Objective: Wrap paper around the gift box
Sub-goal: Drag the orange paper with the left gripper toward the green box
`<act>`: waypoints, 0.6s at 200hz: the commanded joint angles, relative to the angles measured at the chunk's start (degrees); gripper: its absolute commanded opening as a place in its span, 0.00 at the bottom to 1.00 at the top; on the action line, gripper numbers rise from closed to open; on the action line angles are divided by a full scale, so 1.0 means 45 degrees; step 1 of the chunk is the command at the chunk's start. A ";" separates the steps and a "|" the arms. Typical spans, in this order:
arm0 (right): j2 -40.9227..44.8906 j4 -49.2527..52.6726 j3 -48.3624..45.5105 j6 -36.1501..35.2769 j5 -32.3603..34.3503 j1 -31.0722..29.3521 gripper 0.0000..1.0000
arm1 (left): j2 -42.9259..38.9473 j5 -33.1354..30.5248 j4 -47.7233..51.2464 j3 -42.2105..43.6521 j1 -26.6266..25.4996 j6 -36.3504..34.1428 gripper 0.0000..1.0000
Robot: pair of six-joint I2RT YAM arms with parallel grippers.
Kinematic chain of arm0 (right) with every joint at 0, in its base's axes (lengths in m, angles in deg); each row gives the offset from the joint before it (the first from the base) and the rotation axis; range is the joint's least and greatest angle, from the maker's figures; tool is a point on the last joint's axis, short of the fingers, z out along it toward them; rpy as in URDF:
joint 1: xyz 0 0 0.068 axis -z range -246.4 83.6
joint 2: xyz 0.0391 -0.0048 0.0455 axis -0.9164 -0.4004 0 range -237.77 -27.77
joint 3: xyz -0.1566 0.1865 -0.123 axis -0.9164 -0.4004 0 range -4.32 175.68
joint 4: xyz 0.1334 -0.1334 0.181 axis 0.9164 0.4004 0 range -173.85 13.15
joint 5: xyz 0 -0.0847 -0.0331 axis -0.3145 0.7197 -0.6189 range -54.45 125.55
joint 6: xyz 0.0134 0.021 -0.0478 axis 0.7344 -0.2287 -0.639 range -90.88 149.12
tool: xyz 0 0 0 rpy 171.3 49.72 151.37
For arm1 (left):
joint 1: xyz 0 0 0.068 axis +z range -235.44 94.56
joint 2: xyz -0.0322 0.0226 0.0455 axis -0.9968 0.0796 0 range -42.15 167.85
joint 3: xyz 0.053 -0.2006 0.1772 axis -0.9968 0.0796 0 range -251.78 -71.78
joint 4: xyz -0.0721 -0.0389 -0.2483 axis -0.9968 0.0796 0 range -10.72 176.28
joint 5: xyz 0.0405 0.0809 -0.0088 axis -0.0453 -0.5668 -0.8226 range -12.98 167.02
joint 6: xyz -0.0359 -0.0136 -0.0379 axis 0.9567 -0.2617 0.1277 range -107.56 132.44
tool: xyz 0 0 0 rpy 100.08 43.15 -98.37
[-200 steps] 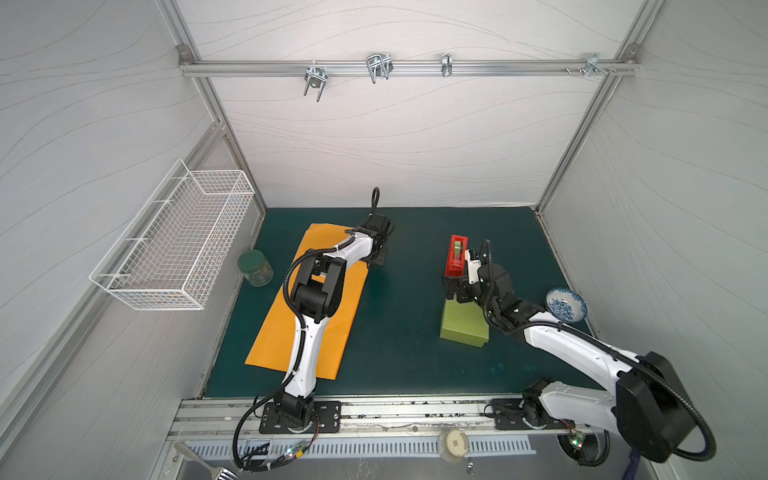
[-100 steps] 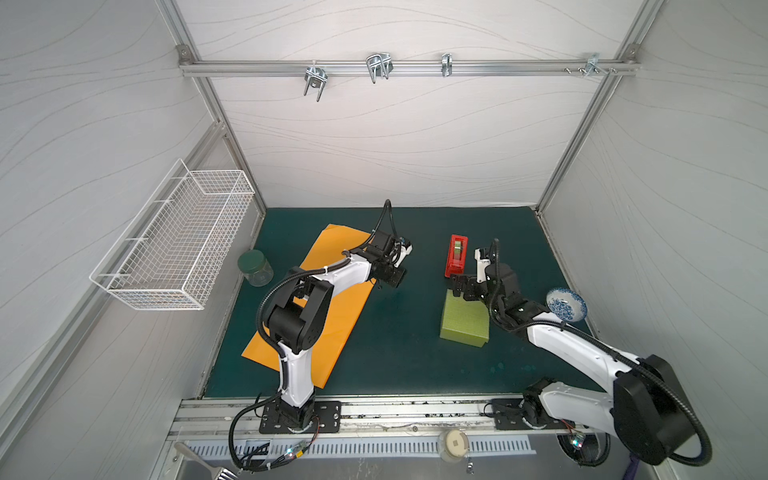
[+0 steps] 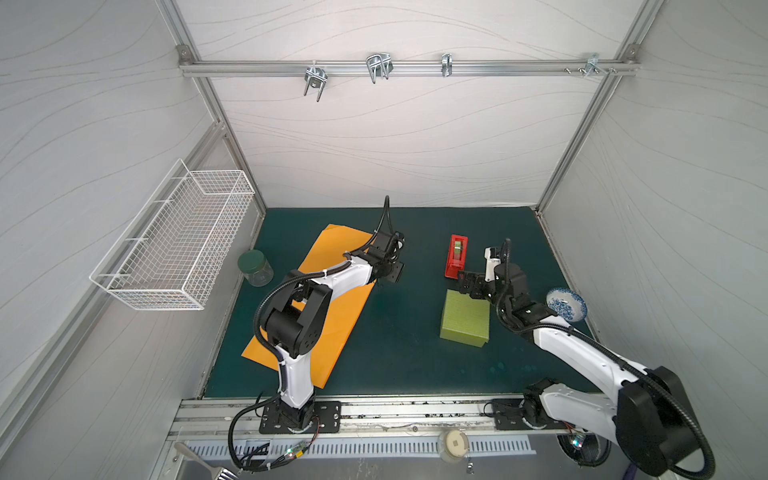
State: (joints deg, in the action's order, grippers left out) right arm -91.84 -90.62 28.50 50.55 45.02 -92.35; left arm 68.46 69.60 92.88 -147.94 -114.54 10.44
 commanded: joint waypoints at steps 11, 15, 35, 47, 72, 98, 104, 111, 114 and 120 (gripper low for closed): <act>-0.0039 0.0068 -0.0032 0.0207 -0.0262 0.0024 0.99 | 0.1992 -0.2704 0.1423 -0.2502 0.0297 -0.0367 0.67; -0.0039 0.0059 -0.0030 0.0199 -0.0264 0.0026 0.99 | 0.2203 -0.2687 0.1577 -0.2789 0.0327 -0.0422 0.67; -0.0068 0.0058 -0.0010 0.0199 -0.0296 0.0026 0.99 | 0.3165 -0.2561 0.2216 -0.4018 0.0413 -0.0811 0.67; -0.0089 0.0052 -0.0019 0.0213 -0.0274 0.0026 0.99 | 0.3634 -0.2545 0.2611 -0.4706 0.0413 -0.1029 0.67; -0.0154 0.0023 -0.0016 0.0209 -0.0300 0.0025 0.99 | 0.4410 -0.2490 0.3026 -0.5596 0.0486 -0.1186 0.67; -0.0189 0.0007 -0.0019 0.0221 -0.0339 0.0026 0.99 | 0.4909 -0.2678 0.3435 -0.6101 0.0562 -0.1206 0.62; -0.0171 0.0012 -0.0015 0.0218 -0.0346 0.0026 0.99 | 0.4978 -0.2788 0.3461 -0.6120 0.0551 -0.1206 0.61; -0.0175 -0.0001 -0.0027 0.0219 -0.0348 0.0030 0.99 | 0.5062 -0.2856 0.3532 -0.6188 0.0560 -0.1216 0.59; -0.0178 -0.0003 -0.0032 0.0221 -0.0348 0.0029 0.99 | 0.5102 -0.2877 0.3555 -0.6199 0.0551 -0.1208 0.58; -0.0176 -0.0001 -0.0035 0.0225 -0.0359 0.0027 0.99 | 0.5176 -0.2951 0.3583 -0.6214 0.0578 -0.1214 0.56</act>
State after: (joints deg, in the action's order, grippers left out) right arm -92.52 -90.64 28.50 50.77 43.98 -92.35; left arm 89.64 58.54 106.28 -173.28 -112.31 5.78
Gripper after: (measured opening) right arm 0.993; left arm 0.591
